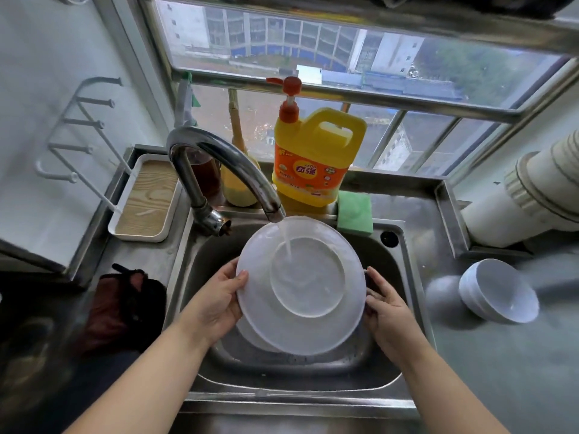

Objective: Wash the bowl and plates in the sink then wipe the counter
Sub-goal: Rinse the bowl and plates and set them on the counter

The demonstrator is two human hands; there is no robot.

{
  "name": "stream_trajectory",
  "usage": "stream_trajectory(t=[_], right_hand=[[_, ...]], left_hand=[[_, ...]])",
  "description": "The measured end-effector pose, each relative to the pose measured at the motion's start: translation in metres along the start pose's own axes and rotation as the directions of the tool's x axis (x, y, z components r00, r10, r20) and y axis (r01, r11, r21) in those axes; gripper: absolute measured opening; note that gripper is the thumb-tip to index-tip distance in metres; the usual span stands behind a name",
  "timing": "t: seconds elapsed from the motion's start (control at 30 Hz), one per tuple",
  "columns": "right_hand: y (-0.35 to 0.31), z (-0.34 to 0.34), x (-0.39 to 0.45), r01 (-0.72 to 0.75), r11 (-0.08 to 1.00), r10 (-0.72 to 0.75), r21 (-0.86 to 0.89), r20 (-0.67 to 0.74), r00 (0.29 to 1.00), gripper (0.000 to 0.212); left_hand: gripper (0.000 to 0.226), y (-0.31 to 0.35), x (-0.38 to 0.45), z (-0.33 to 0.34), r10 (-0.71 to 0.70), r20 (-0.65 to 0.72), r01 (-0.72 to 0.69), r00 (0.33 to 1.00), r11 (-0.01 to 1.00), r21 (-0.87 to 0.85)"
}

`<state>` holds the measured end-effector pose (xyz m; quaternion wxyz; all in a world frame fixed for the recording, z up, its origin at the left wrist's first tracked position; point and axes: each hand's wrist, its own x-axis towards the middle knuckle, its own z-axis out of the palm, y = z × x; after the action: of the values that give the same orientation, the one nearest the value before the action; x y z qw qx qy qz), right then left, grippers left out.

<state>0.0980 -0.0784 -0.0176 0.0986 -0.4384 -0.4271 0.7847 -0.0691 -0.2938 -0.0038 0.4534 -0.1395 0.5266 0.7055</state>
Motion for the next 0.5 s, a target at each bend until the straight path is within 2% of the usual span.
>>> stream_trajectory(t=[0.13,0.2,0.37,0.5], right_hand=[[0.006,0.006,0.014,-0.1,0.992,0.094,-0.075,-0.071,0.993,0.036],[0.007,0.011,0.022,-0.149,0.987,0.144,-0.054,-0.086,0.986,0.035],[0.008,0.025,0.028,-0.278,0.96,0.278,0.009,-0.077,0.958,0.034],[0.017,0.034,0.03,-0.329,0.944,0.33,0.024,-0.107,0.938,0.031]], left_hand=[[0.03,0.0,-0.002,0.007,0.042,0.041,-0.043,0.998,0.999,0.022],[0.029,0.002,-0.003,0.013,0.066,0.055,-0.069,0.996,0.996,0.055],[0.022,0.011,-0.006,0.025,0.157,-0.015,-0.155,0.987,0.984,0.091],[0.016,0.014,-0.014,0.031,0.192,-0.053,-0.186,0.98,0.977,0.104]])
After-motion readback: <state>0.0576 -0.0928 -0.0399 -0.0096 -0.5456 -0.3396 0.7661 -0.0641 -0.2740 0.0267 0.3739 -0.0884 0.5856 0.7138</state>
